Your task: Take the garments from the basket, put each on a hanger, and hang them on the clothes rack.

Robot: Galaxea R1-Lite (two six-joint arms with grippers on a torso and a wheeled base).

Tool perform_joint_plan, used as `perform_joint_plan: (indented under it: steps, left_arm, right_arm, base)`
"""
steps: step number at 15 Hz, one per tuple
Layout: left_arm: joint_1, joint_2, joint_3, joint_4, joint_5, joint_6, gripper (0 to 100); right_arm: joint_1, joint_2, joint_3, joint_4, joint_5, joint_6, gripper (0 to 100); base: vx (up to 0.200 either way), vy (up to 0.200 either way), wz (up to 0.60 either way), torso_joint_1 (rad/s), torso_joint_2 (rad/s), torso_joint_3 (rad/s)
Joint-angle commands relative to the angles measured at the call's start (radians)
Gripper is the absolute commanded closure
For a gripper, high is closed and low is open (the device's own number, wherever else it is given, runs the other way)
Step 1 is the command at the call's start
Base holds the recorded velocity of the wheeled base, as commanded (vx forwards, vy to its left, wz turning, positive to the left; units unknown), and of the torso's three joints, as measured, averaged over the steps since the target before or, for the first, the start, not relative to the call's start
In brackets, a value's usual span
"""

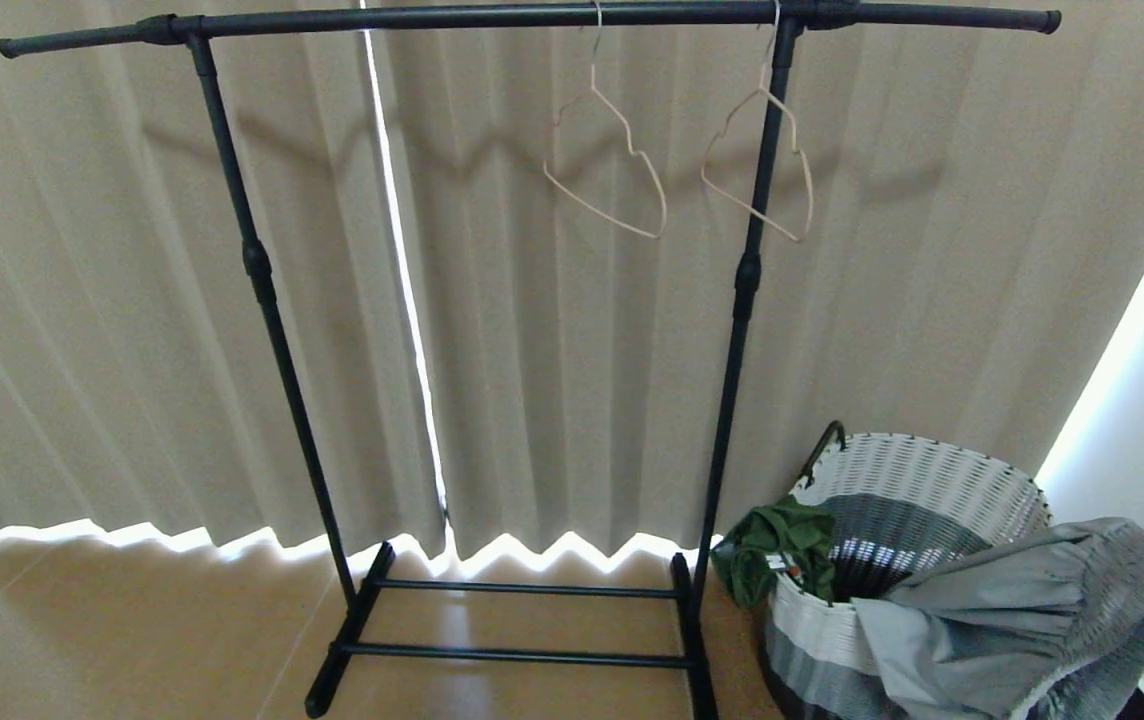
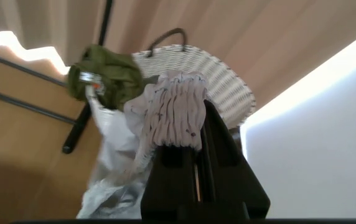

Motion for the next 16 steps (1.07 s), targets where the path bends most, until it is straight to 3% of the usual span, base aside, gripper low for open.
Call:
perform_joint_plan:
  steps: [1, 12, 14, 16]
  left_arm:
    - [0.000, 0.001, 0.000, 0.000, 0.000, 0.000, 0]
    - [0.000, 0.001, -0.002, 0.001, -0.008, 0.003, 0]
    - [0.000, 0.000, -0.011, -0.002, -0.063, 0.003, 0]
    - [-0.012, 0.041, -0.158, -0.007, -0.272, 0.001, 0]
  right_arm:
    - [0.000, 0.002, 0.001, -0.001, 0.000, 0.000, 100]
    - [0.002, 0.002, -0.027, 0.003, 0.034, -0.002, 100]
    - [0.014, 0.002, -0.090, 0.069, 0.061, -0.002, 100]
    - [0.056, 0.008, -0.243, 0.240, 0.124, 0.001, 100]
  base:
    - [0.000, 0.000, 0.00, 0.000, 0.00, 0.000]
    - [0.000, 0.000, 0.00, 0.000, 0.00, 0.000]
    - [0.000, 0.000, 0.00, 0.000, 0.00, 0.000]
    - [0.000, 0.000, 0.00, 0.000, 0.00, 0.000]
